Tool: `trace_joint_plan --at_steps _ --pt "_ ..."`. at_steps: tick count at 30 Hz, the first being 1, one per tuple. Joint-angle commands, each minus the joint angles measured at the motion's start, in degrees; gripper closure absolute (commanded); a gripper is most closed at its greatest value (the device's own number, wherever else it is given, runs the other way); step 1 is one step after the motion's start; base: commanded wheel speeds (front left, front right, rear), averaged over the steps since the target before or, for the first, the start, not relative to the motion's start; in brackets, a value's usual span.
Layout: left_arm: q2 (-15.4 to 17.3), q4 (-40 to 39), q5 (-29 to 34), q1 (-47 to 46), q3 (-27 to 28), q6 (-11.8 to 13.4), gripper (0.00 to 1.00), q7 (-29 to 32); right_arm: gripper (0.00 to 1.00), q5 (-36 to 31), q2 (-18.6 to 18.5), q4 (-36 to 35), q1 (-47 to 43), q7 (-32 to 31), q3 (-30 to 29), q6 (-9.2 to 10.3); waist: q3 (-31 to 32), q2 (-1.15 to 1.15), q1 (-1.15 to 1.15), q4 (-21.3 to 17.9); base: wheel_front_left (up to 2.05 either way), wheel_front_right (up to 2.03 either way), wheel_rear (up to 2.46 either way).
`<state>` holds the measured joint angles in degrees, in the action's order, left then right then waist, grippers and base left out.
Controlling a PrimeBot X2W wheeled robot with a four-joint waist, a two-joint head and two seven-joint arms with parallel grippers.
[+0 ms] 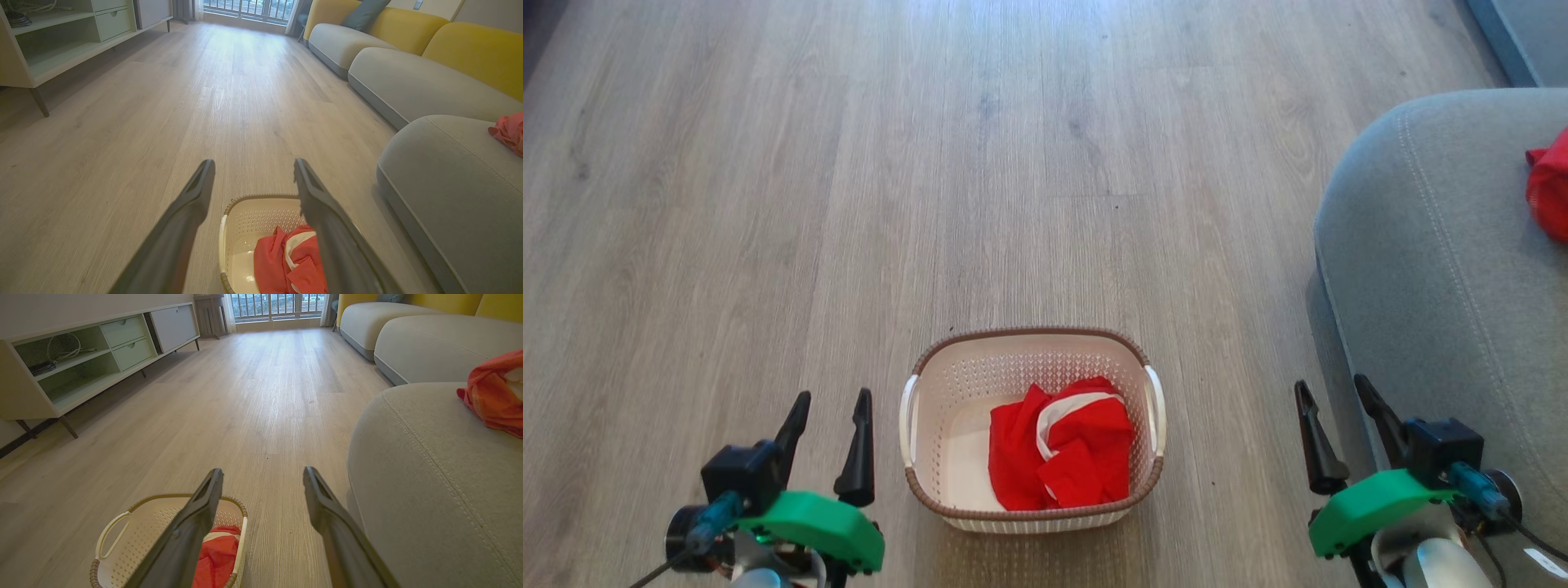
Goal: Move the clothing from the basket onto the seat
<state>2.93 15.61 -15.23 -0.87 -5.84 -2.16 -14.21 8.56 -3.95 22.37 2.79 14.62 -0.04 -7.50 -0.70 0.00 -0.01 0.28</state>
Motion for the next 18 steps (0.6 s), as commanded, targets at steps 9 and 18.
trace_joint_plan --at_steps 9,18 --pt "-0.04 -2.27 -0.12 -1.25 1.01 0.6 0.0 -0.79 0.0 -0.49 0.07 -1.96 1.36 0.38 1.21 0.01 -0.24 0.0 0.01 0.03 0.0 0.0 0.0" --pt "-0.05 -2.74 0.06 -1.13 1.1 0.81 0.0 -0.79 0.0 -0.62 0.1 -2.43 1.49 0.38 1.24 0.01 -0.43 0.0 0.01 -0.5 0.0 0.0 0.0"
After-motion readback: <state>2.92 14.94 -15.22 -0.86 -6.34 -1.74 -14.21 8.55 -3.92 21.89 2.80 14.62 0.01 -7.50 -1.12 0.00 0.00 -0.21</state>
